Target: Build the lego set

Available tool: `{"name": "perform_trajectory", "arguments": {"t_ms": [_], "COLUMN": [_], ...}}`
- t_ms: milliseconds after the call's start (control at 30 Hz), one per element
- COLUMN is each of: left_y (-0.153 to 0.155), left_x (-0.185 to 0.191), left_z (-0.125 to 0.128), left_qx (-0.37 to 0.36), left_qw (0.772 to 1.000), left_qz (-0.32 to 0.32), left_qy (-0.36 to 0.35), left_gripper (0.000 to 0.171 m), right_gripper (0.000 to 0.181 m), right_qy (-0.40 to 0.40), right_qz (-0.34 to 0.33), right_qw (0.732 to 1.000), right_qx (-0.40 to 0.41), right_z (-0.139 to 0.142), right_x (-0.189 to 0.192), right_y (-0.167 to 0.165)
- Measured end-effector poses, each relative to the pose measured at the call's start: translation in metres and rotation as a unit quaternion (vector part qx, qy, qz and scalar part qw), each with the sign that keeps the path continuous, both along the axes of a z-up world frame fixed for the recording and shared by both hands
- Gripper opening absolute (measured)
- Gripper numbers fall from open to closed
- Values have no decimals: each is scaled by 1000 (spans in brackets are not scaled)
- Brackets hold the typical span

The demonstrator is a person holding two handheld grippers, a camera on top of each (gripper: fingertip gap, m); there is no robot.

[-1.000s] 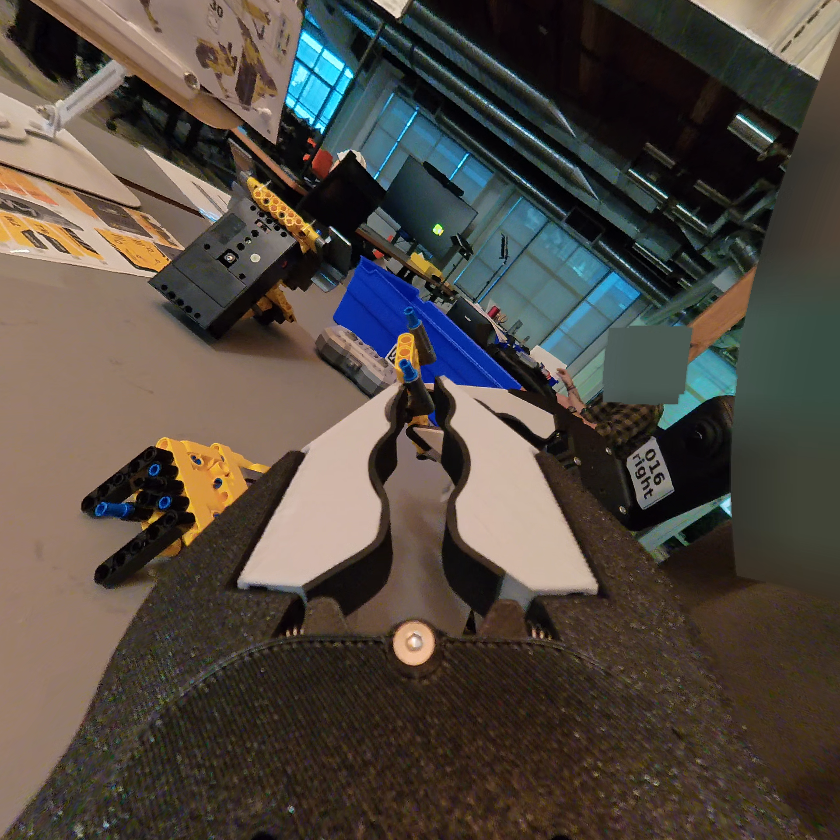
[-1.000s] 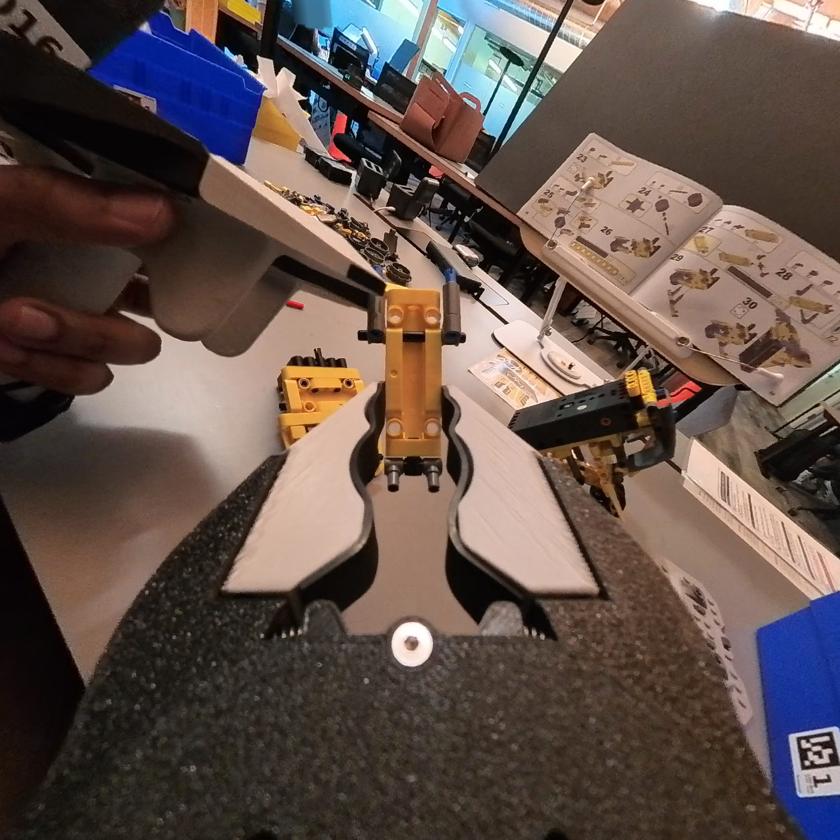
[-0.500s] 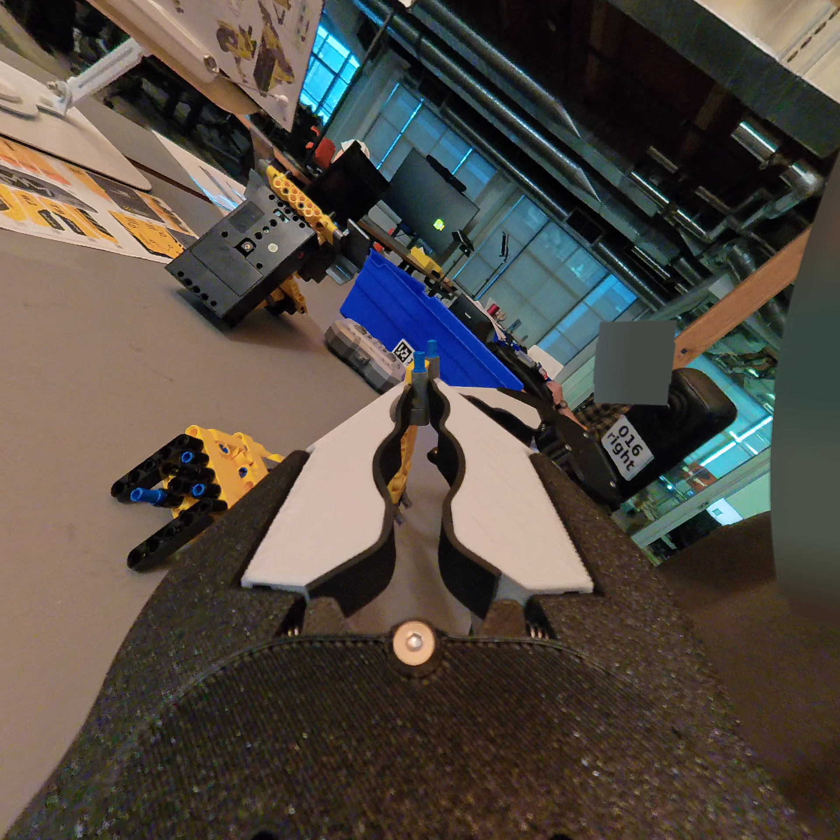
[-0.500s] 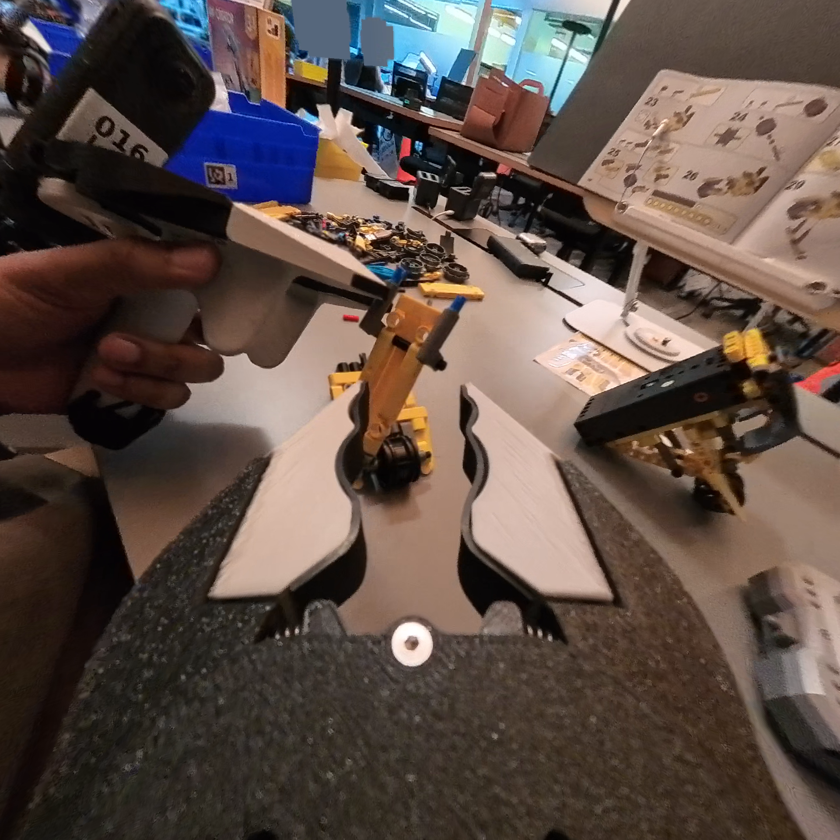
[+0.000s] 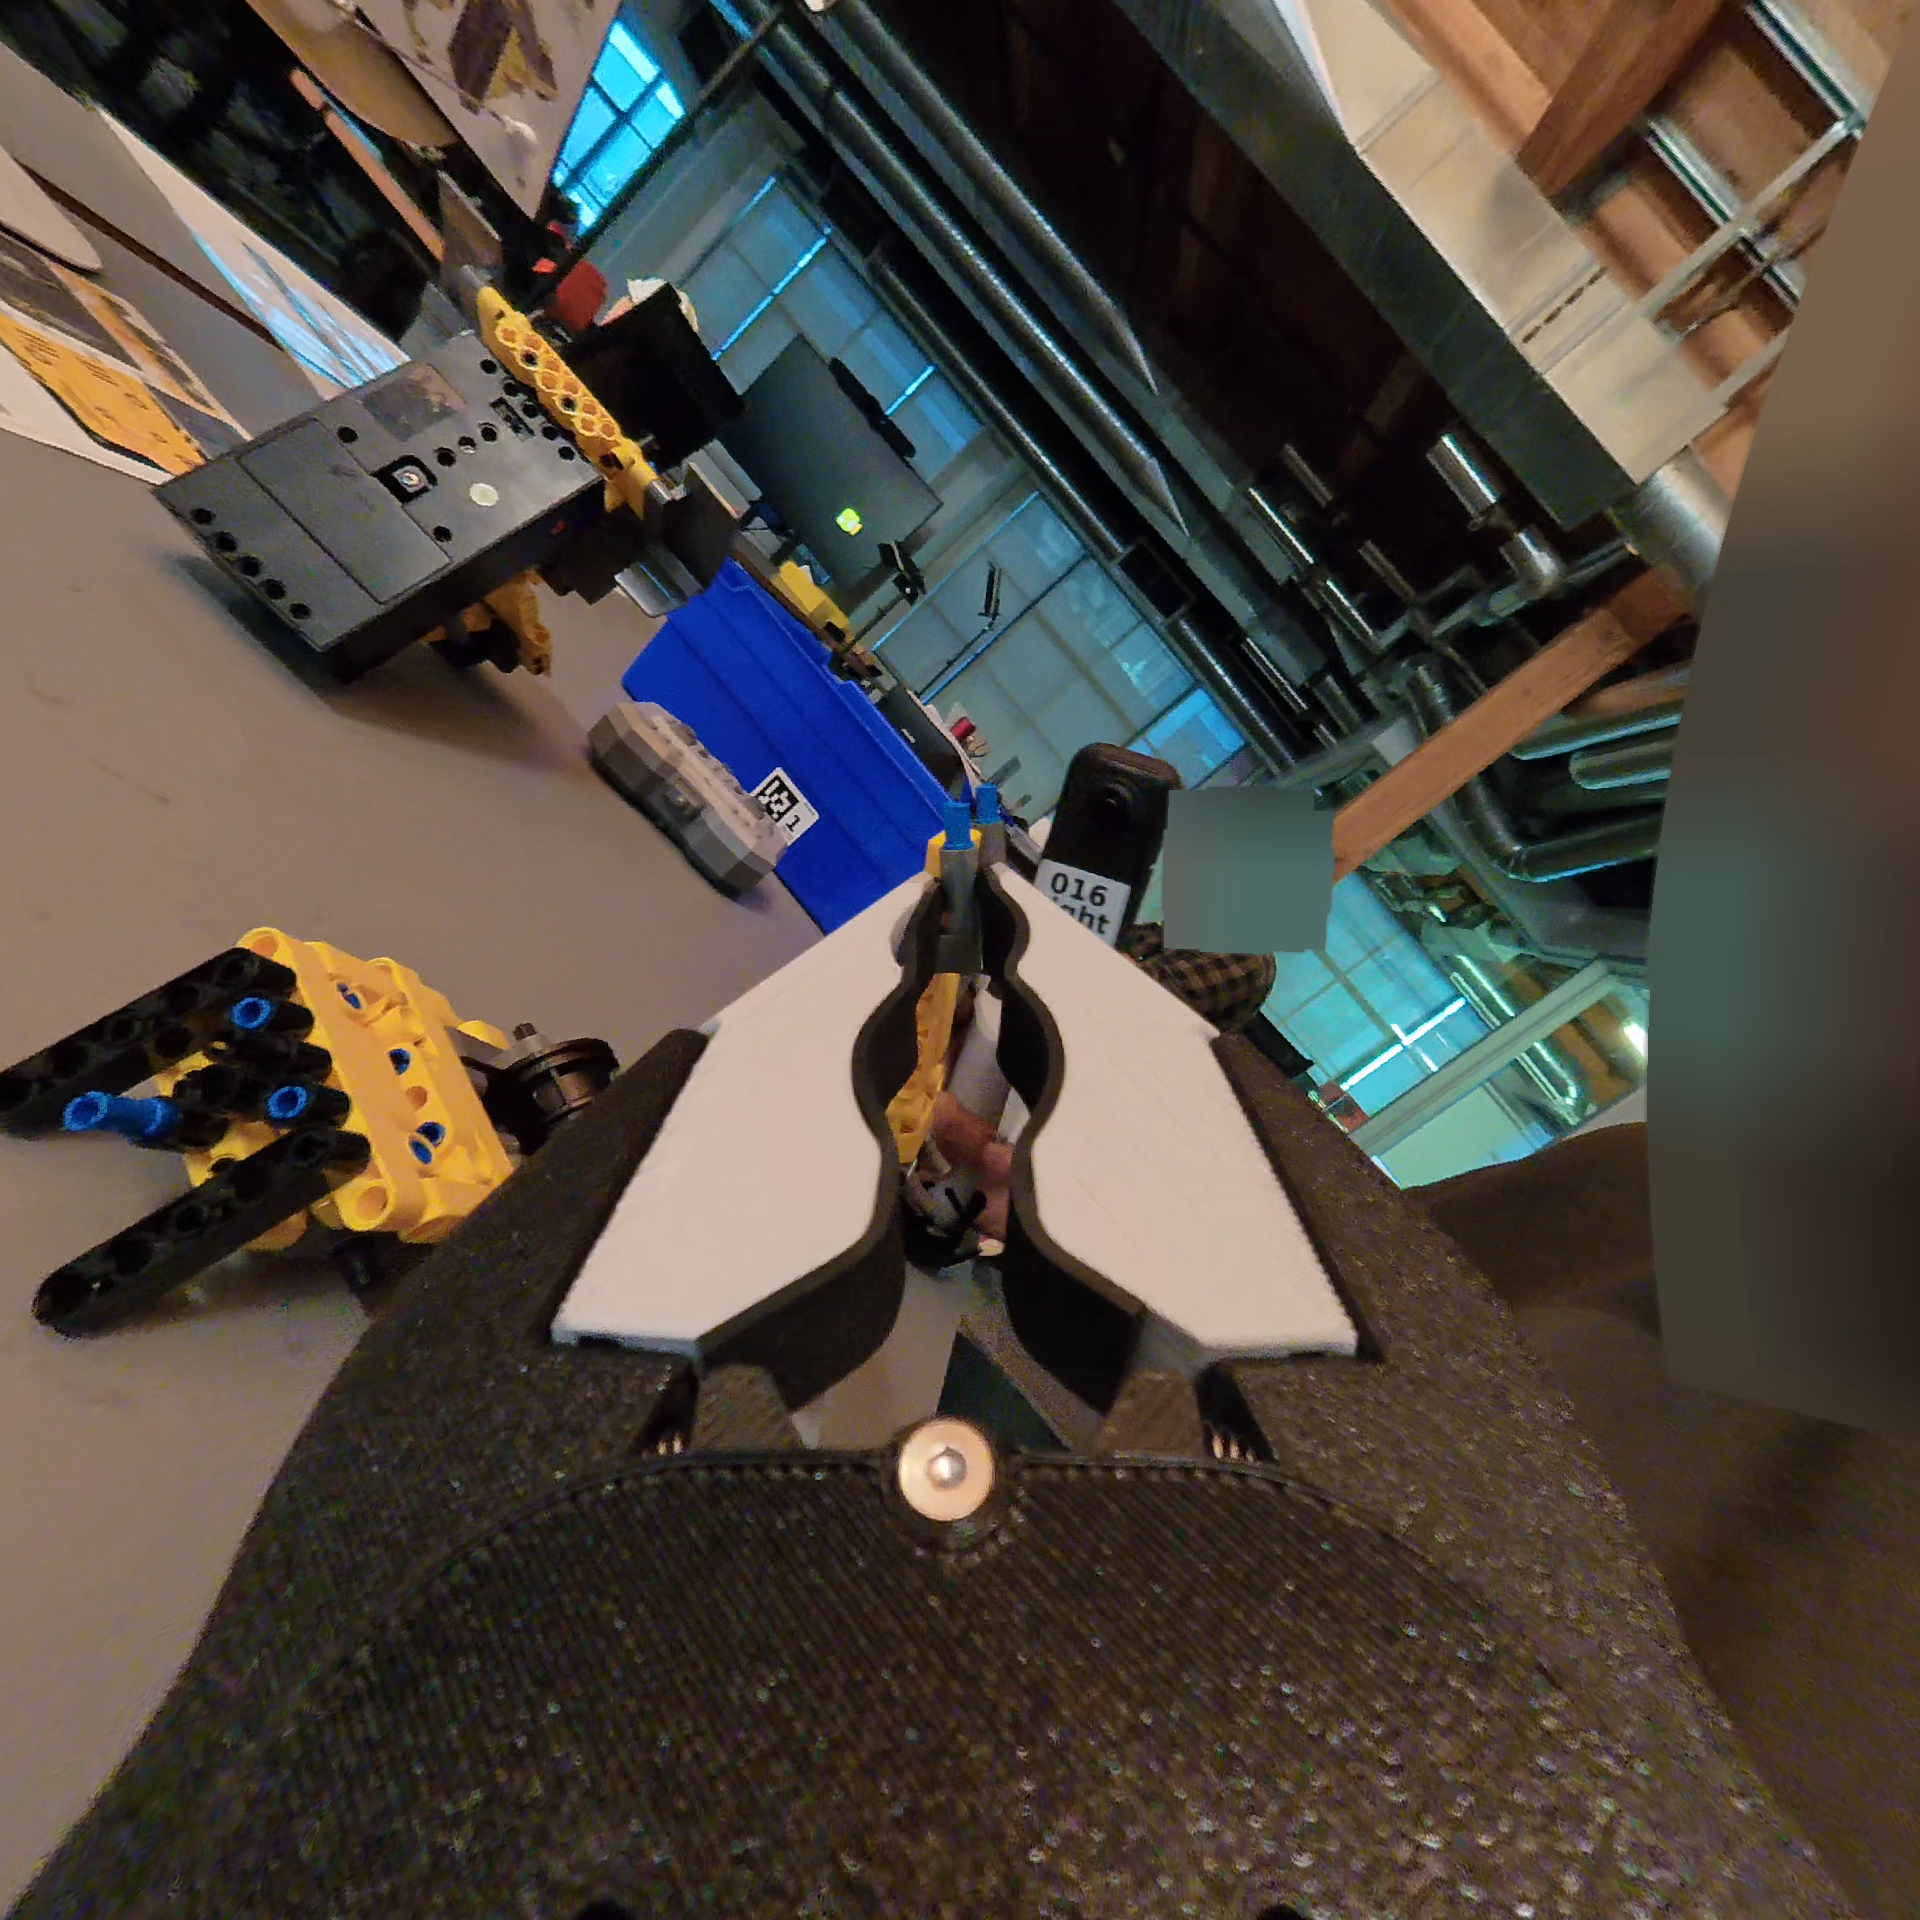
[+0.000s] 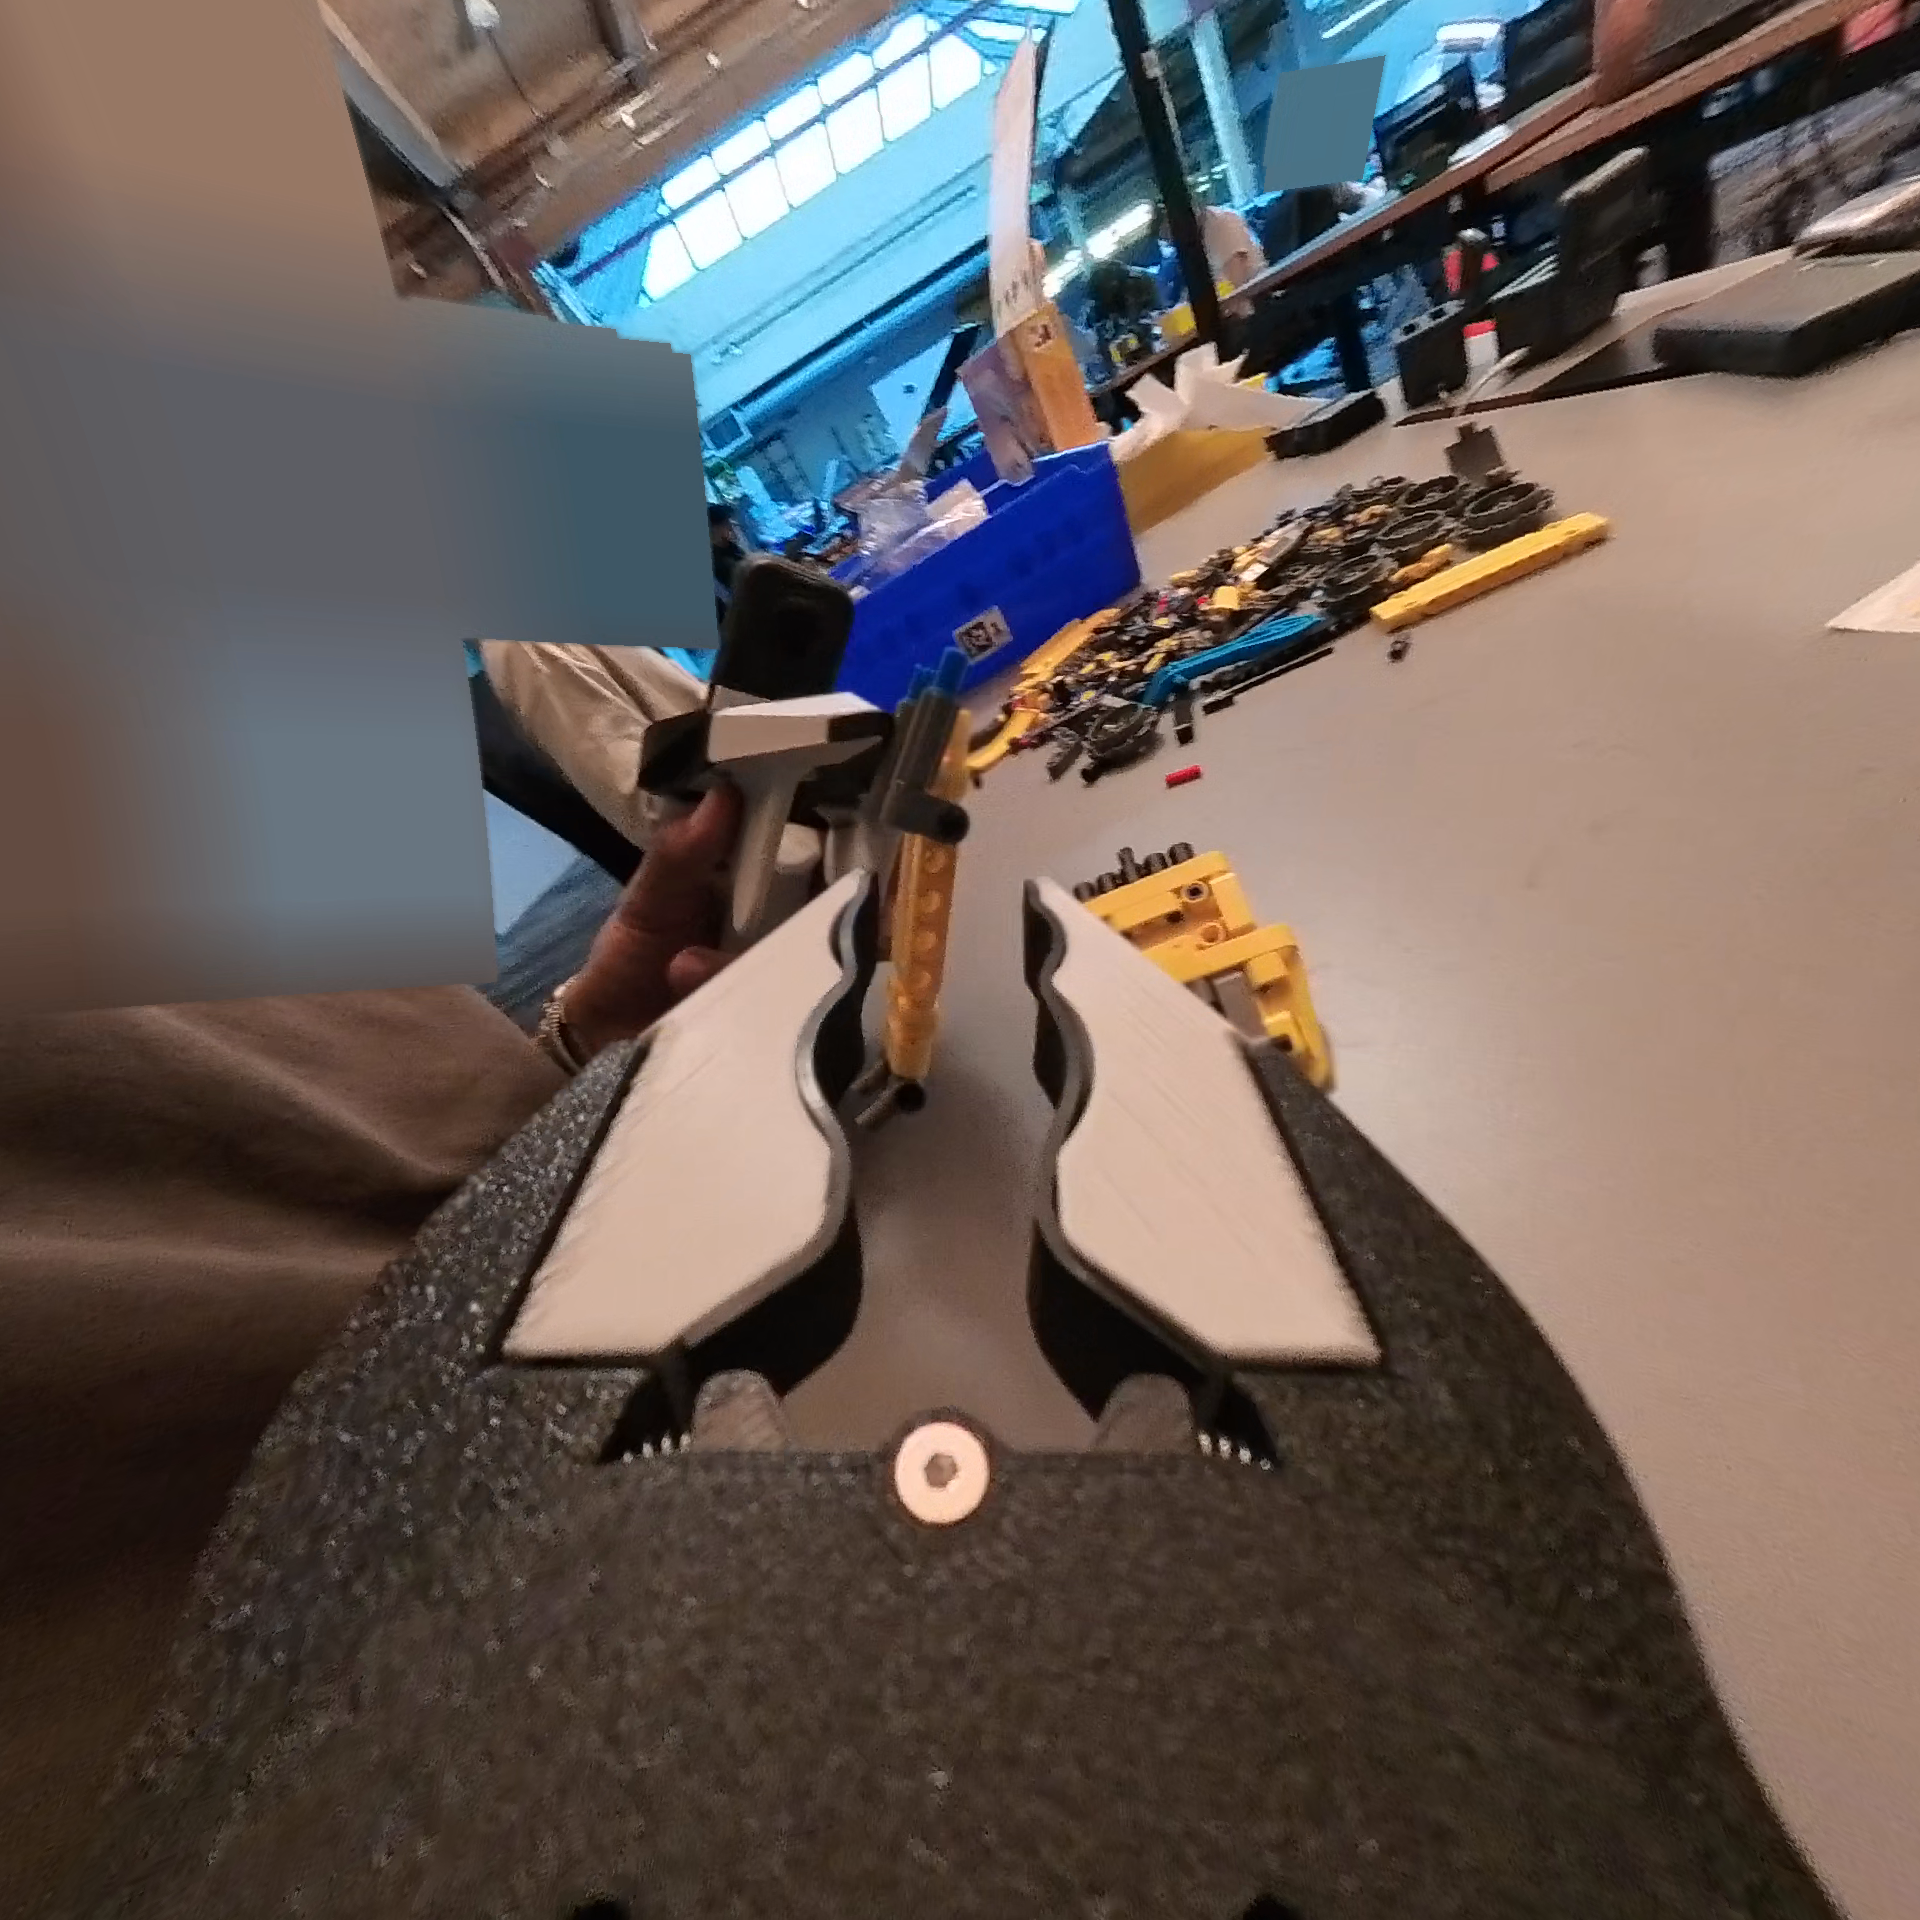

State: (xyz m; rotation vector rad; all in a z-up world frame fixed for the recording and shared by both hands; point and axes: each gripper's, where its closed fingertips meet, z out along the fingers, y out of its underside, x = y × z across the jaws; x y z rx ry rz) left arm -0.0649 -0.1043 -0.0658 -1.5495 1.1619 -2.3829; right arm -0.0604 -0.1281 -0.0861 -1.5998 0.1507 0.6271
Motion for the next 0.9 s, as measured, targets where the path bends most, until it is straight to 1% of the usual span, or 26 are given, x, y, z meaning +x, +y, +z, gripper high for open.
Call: {"name": "perform_trajectory", "arguments": {"t_ms": [133, 233, 433, 533, 800, 900], "left_y": [-3, -6, -11, -12, -13, -14], "left_x": [-1, -1, -3, -3, -4, -5], "left_z": [3, 2, 3, 4, 5, 7], "left_qx": [-1, 8, 12, 13, 18, 22], "left_qw": [1000, 1000, 1000, 1000, 999, 999], "left_qz": [-7, -10, -19, -20, -22, -23], "left_qy": [-5, -5, -10, -11, -18, -25], "left_gripper": [1, 1, 1, 1, 1, 1], "right_gripper": [25, 17, 17, 7, 7, 7], "right_qy": [6, -2, 12, 11, 4, 16], "right_qz": [27, 28, 46, 51, 47, 51], "right_qw": [1000, 1000, 999, 999, 999, 999], "right_qx": [-6, -6, -1, -2, -1, 0], "right_z": [-2, -2, -1, -1, 0, 1], "right_x": [-9, -11, -15, -17, -18, -19], "right_y": [1, 2, 3, 3, 3, 2]}}
